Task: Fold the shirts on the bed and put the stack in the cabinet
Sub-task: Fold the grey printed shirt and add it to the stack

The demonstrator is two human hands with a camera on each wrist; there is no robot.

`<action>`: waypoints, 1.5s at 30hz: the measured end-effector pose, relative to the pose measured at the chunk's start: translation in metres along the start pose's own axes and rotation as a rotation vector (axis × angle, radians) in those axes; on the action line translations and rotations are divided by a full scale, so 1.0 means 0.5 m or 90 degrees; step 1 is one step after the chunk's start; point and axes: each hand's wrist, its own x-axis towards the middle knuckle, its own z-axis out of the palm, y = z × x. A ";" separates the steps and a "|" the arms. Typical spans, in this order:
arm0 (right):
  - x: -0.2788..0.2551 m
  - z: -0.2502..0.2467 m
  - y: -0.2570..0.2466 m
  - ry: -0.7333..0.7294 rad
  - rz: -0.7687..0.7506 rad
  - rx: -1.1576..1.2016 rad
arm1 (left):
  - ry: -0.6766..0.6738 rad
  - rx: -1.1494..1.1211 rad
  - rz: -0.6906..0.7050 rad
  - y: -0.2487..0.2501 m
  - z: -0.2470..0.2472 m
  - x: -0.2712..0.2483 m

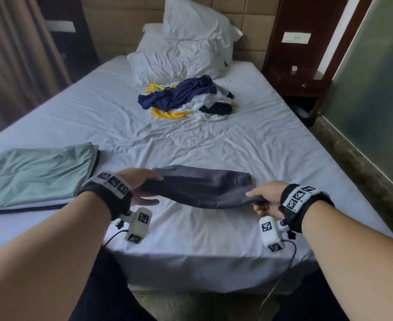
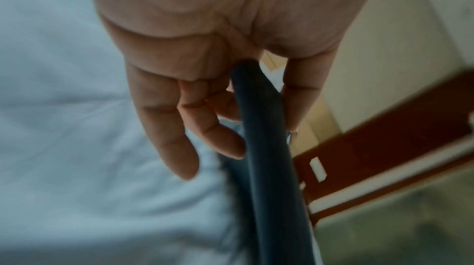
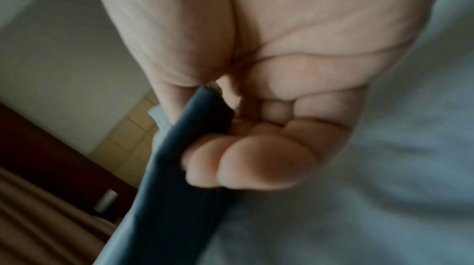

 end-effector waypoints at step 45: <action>0.083 0.966 -0.311 -0.230 -0.242 -0.043 | 0.460 -0.230 0.081 -0.139 -0.945 0.135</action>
